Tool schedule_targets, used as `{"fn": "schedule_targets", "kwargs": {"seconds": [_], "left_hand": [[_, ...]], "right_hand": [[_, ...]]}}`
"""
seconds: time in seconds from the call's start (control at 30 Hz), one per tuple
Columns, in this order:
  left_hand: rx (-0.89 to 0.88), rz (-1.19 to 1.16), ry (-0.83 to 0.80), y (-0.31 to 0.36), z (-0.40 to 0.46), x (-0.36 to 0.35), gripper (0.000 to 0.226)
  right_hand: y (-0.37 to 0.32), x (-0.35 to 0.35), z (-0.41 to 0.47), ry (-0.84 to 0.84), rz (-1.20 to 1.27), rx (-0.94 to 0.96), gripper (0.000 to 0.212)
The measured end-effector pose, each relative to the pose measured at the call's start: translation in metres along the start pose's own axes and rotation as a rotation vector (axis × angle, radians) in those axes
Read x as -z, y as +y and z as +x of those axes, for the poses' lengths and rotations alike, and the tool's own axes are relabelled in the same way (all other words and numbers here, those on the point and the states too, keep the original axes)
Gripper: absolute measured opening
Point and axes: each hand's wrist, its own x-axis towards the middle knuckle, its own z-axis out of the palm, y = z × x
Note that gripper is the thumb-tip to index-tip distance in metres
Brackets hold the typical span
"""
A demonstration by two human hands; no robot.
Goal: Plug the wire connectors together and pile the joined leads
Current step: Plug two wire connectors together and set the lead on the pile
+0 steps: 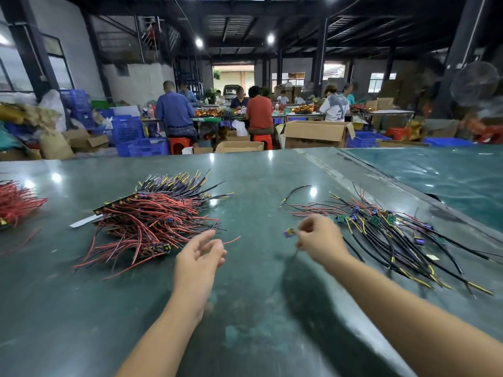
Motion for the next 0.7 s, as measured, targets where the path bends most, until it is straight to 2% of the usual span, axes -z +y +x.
{"fn": "schedule_targets", "kwargs": {"seconds": [0.1, 0.23, 0.37, 0.47, 0.53, 0.6, 0.7], "left_hand": [[-0.09, 0.097, 0.124, 0.003, 0.012, 0.016, 0.027], [-0.12, 0.373, 0.251, 0.001, 0.021, 0.032, 0.031], [-0.164, 0.818, 0.304, -0.001, 0.021, 0.04, 0.032], [-0.157, 0.957, 0.266, -0.001, 0.018, 0.041, 0.036], [-0.17, 1.022, 0.261, -0.001, 0.018, 0.042, 0.038], [-0.172, 1.113, 0.213, -0.003, 0.019, 0.042, 0.04], [-0.121, 1.167, 0.127, -0.005, 0.019, 0.039, 0.039]], "right_hand": [[0.028, 0.026, 0.031, 0.095, -0.299, -0.008, 0.013], [0.058, 0.035, 0.043, -0.104, -0.873, 0.187, 0.025], [0.073, 0.041, 0.043, -0.213, -1.068, 0.218, 0.044], [0.069, 0.045, 0.043, -0.217, -1.065, 0.152, 0.042], [0.056, 0.043, 0.038, -0.125, -0.974, 0.188, 0.034], [0.037, 0.036, 0.026, -0.006, -0.757, 0.235, 0.029], [0.004, 0.016, -0.003, -0.006, -0.402, 0.211, 0.027]]}}
